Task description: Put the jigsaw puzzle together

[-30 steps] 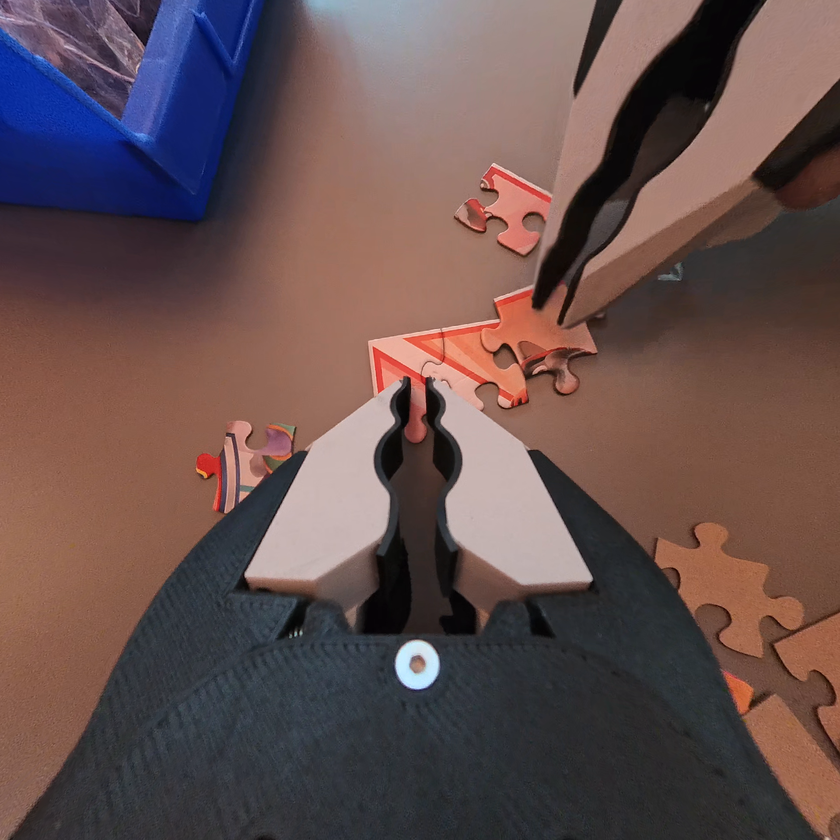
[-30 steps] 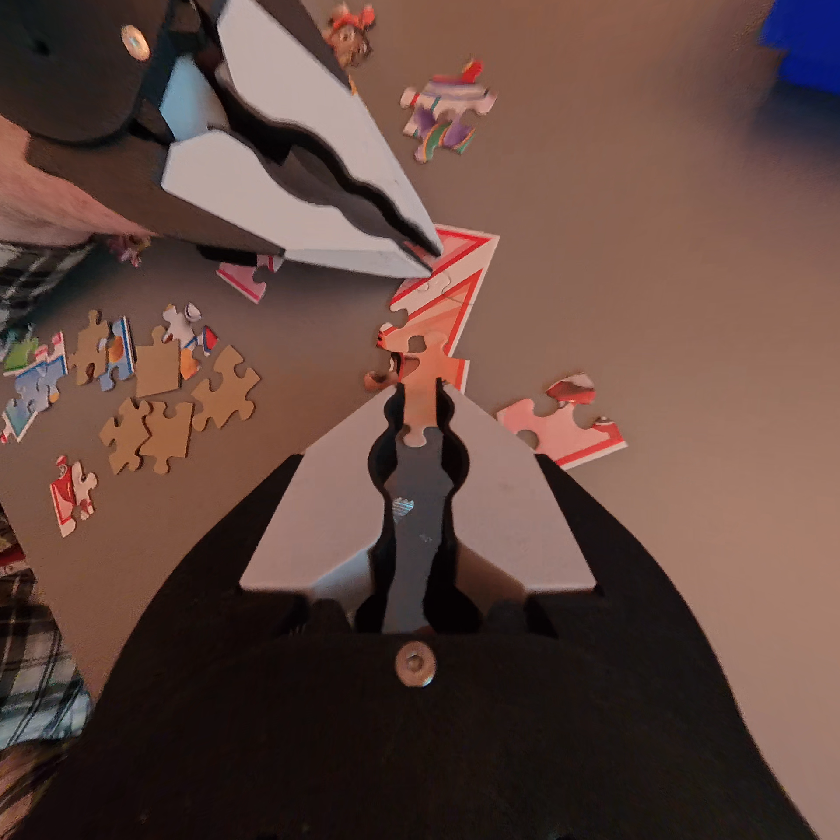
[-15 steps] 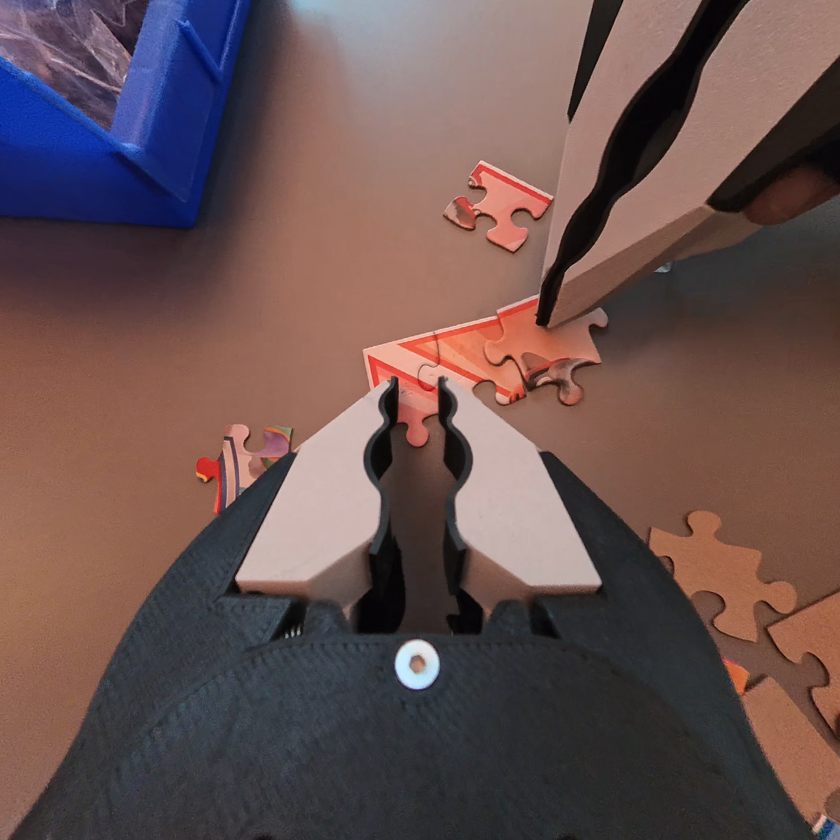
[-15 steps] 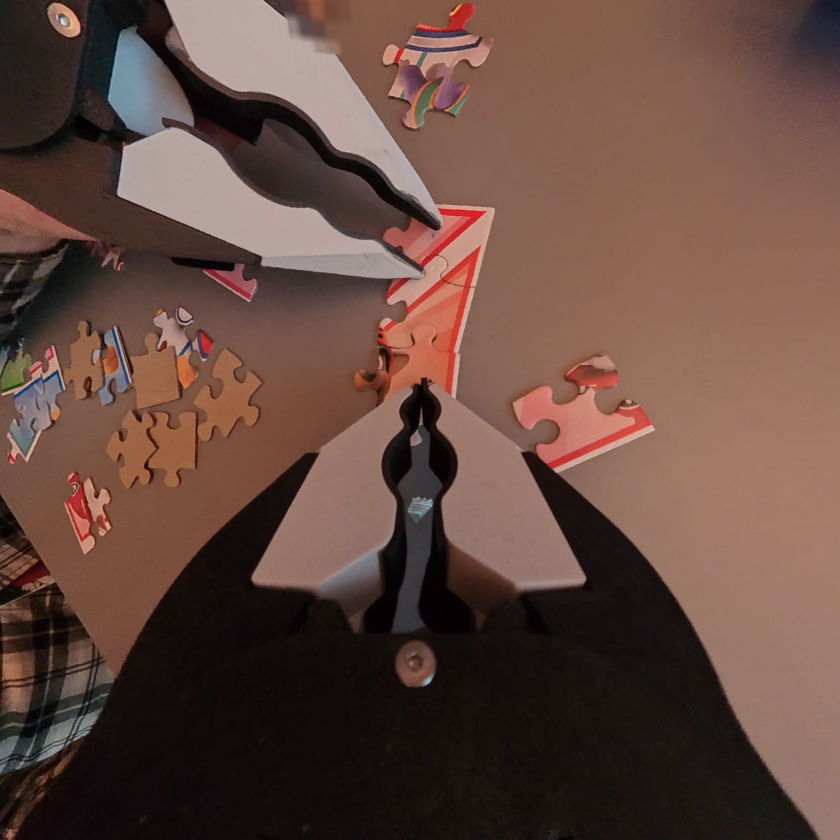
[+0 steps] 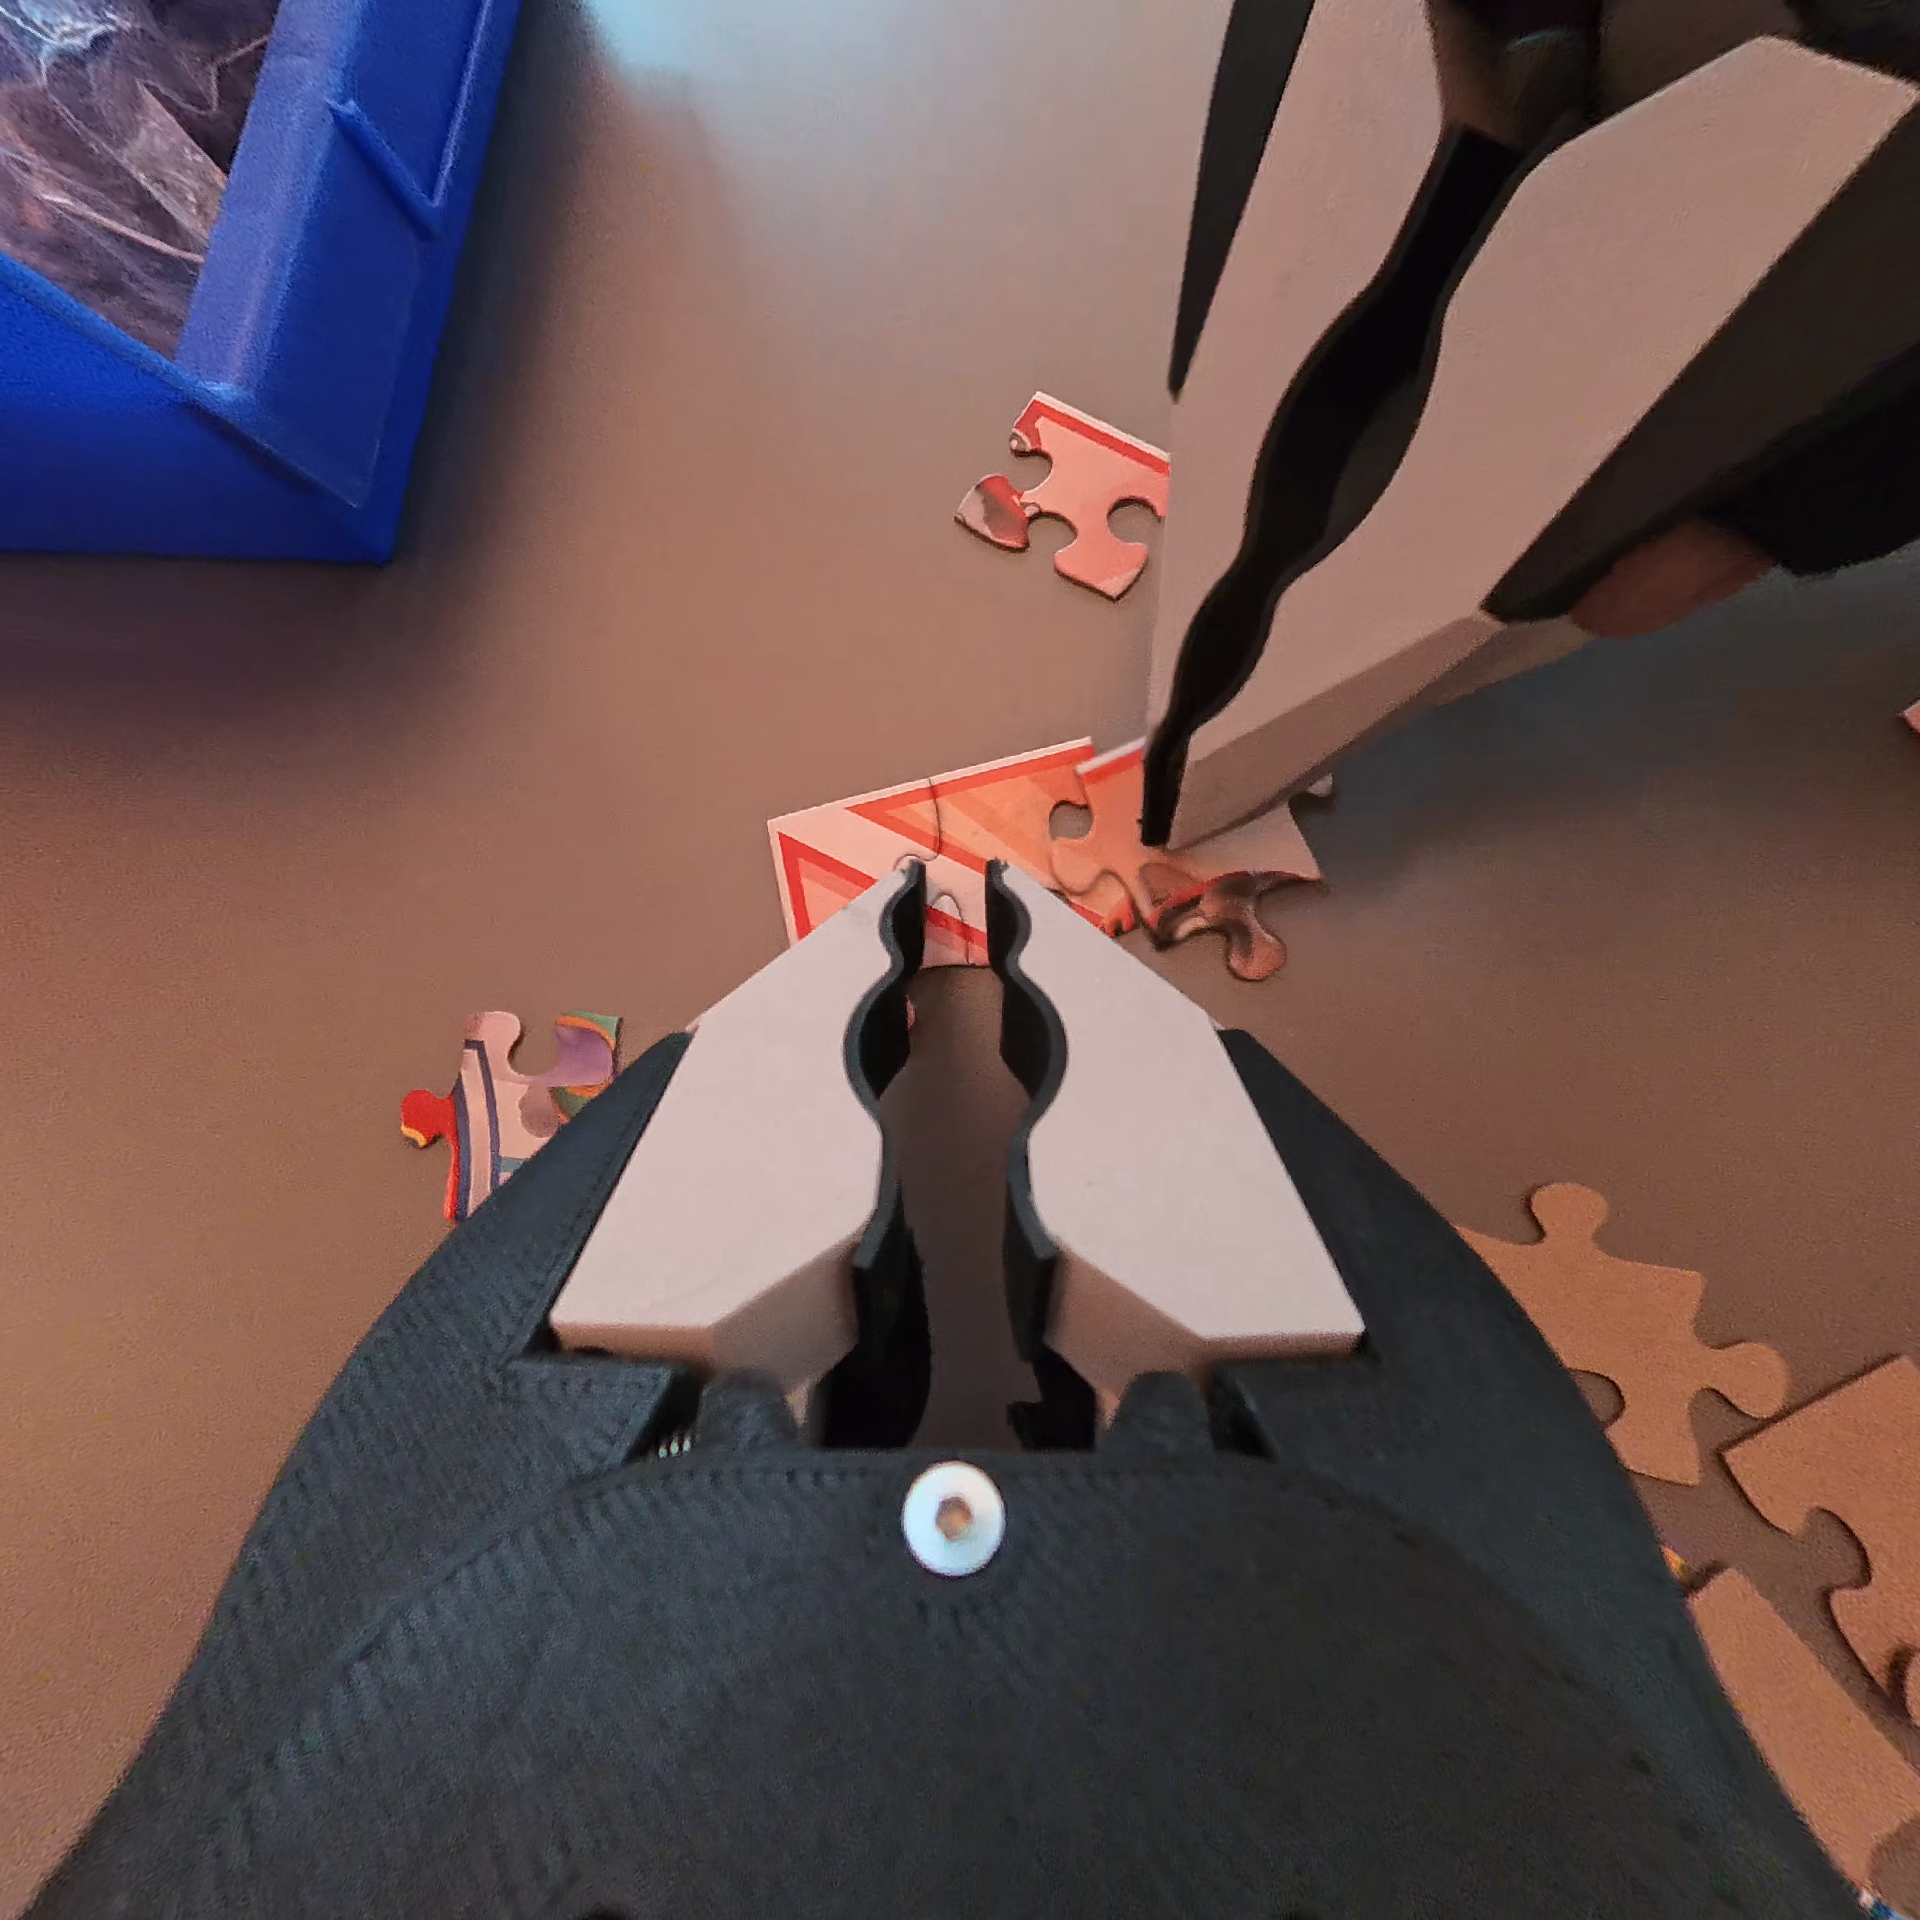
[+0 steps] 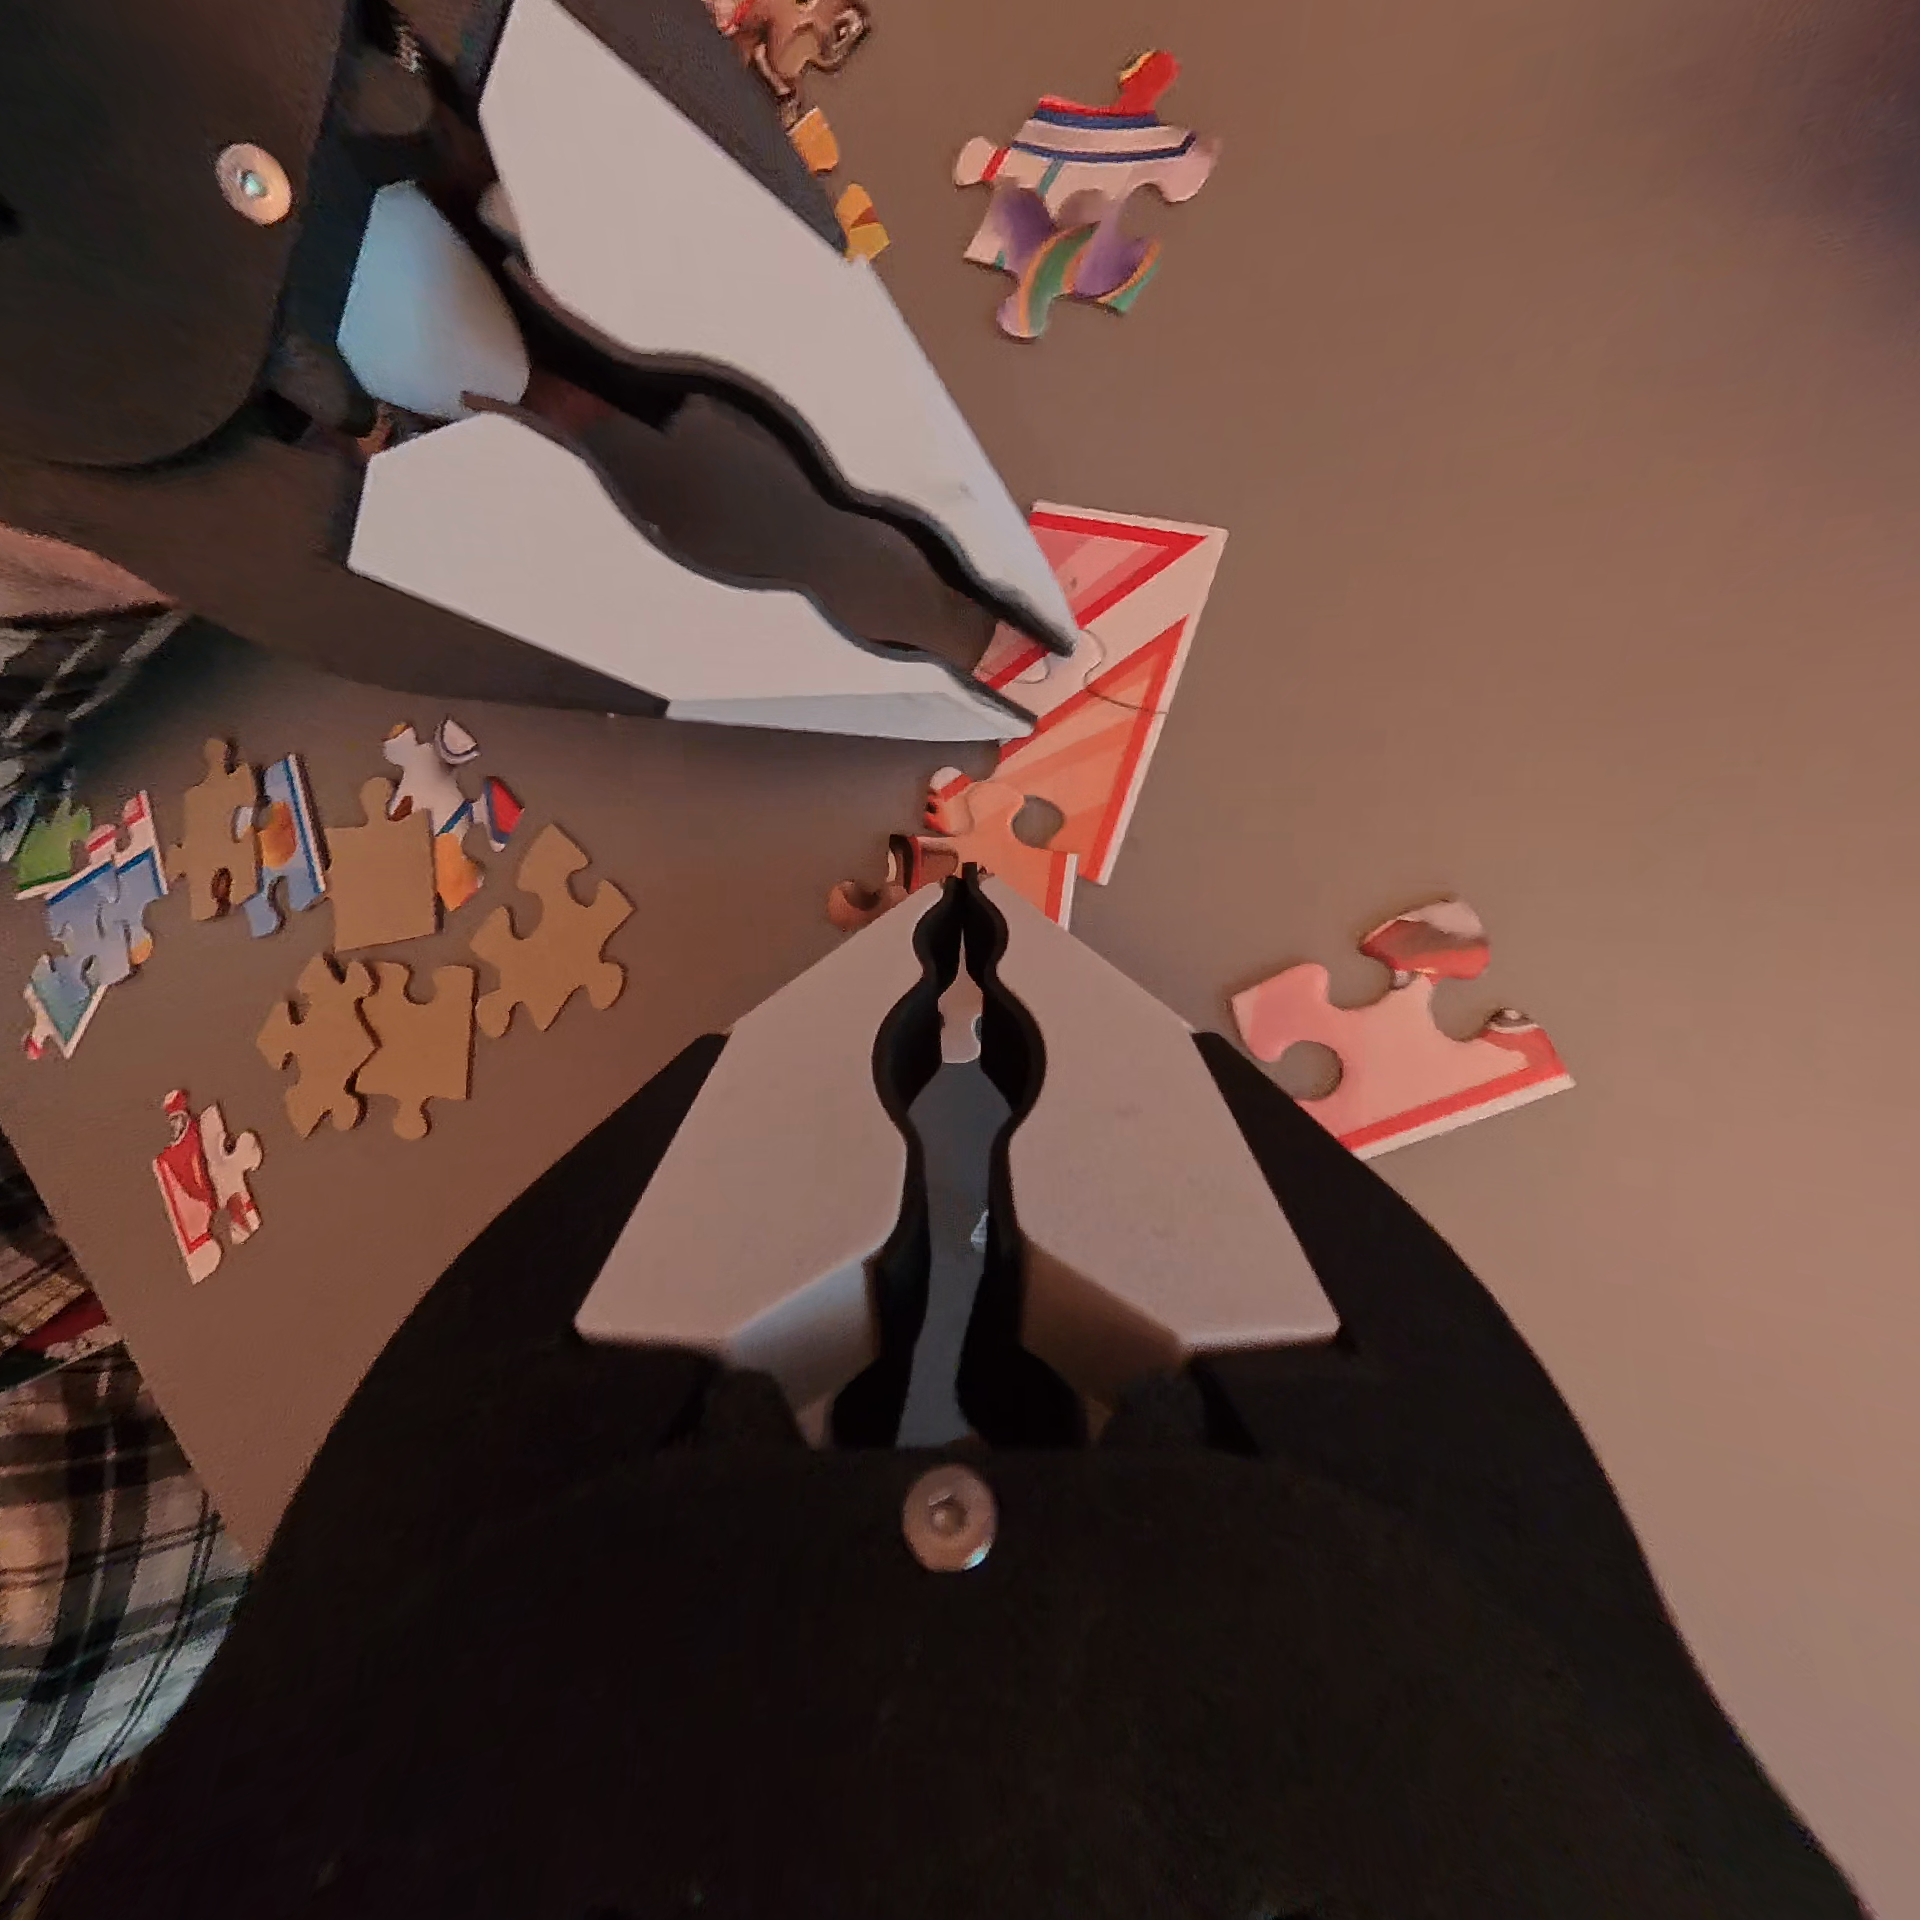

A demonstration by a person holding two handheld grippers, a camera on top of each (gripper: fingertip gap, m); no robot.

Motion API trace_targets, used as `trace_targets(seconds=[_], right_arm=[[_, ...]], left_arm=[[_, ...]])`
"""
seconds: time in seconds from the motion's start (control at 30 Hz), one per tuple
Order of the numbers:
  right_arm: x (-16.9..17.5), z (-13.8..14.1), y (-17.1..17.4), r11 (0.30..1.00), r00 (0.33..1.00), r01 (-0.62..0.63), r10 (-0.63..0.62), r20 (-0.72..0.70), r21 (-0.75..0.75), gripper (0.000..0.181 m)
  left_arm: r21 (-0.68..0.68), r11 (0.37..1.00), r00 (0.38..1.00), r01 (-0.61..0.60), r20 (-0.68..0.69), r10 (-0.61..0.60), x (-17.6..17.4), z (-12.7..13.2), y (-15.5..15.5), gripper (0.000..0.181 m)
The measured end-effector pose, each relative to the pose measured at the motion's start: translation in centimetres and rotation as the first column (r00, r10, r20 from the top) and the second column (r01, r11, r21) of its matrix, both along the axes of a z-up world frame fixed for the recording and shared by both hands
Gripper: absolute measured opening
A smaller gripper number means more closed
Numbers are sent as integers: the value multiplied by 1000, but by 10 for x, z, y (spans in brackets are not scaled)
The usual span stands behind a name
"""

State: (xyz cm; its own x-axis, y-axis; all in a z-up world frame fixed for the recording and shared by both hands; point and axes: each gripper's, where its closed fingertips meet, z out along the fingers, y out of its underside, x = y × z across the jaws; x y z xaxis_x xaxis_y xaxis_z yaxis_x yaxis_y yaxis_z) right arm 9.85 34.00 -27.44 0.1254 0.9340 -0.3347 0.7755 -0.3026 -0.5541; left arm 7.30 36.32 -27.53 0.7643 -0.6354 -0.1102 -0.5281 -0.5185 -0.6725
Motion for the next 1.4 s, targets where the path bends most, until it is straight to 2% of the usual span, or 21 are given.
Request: trace_targets(seconds=[0.1, 0.33, 0.43, 0.57, 0.73, 0.87, 1.17, 1.4], right_arm=[[-1, 0, 3, 999, 999, 35, -35, 0, -8, 0], [3, 0, 6, 997, 997, 82, -82, 15, -16, 0], [-4, 7, 1, 997, 997, 72, -73, -26, -30, 0], [-1, 11, 6, 997, 996, 82, -82, -34, 5, 0], [5, 0, 10, 996, 995, 92, -93, 25, 13, 0], [4, -1, 7, 997, 996, 83, -83, 27, 8, 0], [-3, 0, 11, 994, 994, 111, -111, 4, 8, 0], [-5, -1, 13, 991, 991, 131, -131, -4, -8, 0]], left_arm=[[-9, 1000, 1000, 1, 9, -1, 0, 0, -1, 10], [-20, 1000, 1000, 0, 18, 1, 0, 1, -1, 25], [-10, 1000, 1000, 11, 12, -11, 2, 3, 0, 35], [9, 1000, 1000, 3, 18, -3, 4, 5, 3, 34], [0, 1000, 1000, 3, 6, -3, 4, 0, 5, 33], [6, 1000, 1000, 17, -8, -17, 8, 0, 5, 26], [-43, 999, 996, -3, 87, 7, 6, 3, 3, 27], [-53, 999, 996, -11, 90, 15, 6, 0, 3, 27]])
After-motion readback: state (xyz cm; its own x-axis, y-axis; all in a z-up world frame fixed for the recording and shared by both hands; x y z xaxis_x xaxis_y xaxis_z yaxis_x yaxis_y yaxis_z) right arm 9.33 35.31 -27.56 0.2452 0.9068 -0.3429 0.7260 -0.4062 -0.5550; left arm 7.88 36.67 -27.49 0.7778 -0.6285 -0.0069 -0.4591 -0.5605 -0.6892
